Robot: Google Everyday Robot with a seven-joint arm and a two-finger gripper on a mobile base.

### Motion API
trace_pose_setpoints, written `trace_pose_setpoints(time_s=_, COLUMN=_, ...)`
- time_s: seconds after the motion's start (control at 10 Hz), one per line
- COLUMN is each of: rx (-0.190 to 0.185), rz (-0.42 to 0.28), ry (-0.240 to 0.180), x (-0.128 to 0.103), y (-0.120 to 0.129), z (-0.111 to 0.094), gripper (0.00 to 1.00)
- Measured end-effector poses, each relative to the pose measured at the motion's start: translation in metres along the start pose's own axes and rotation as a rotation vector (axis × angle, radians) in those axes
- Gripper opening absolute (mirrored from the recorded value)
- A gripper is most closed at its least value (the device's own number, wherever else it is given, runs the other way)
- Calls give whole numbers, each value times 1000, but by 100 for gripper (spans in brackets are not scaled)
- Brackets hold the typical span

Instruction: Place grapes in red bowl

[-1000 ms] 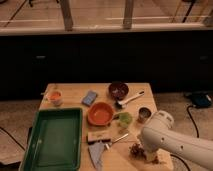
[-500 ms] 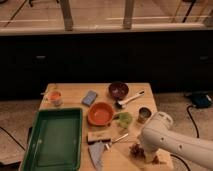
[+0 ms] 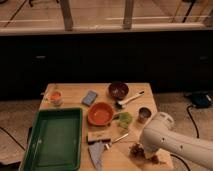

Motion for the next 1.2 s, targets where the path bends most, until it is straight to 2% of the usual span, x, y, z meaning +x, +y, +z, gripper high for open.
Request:
trace_pose_setpoints(time_s=0.2, rx=-7, rz=8, ry=0, x=0, y=1, z=5, gripper=50)
trace_pose_setpoints(time_s=0.3, rx=0, rz=8, ry=3, x=0, y=0, z=11, gripper=49)
trace_pose_setpoints(time_s=0.4, rx=8, rz=10, ry=5, x=1, y=-1, z=11, gripper=40)
trace_pose_setpoints(time_s=0.6, rx=27, rz=12, ry=8, x=1, y=-8, z=-13, gripper=15)
trace_pose_setpoints(time_s=0.8, rx=29, rz=20, ry=11, x=5, y=-8, z=-33, gripper=9)
trace_pose_setpoints(time_s=1.0, rx=41, rz=24, ry=19, x=4, y=-13, z=-34, gripper=12)
trace_pose_setpoints(time_s=1.1, rx=43, rz=24, ry=13, x=1, y=-16, z=-27, gripper=20)
trace_pose_setpoints(time_s=1.2, rx=35, rz=29, ry=4, x=1, y=-10, z=-17, gripper=34)
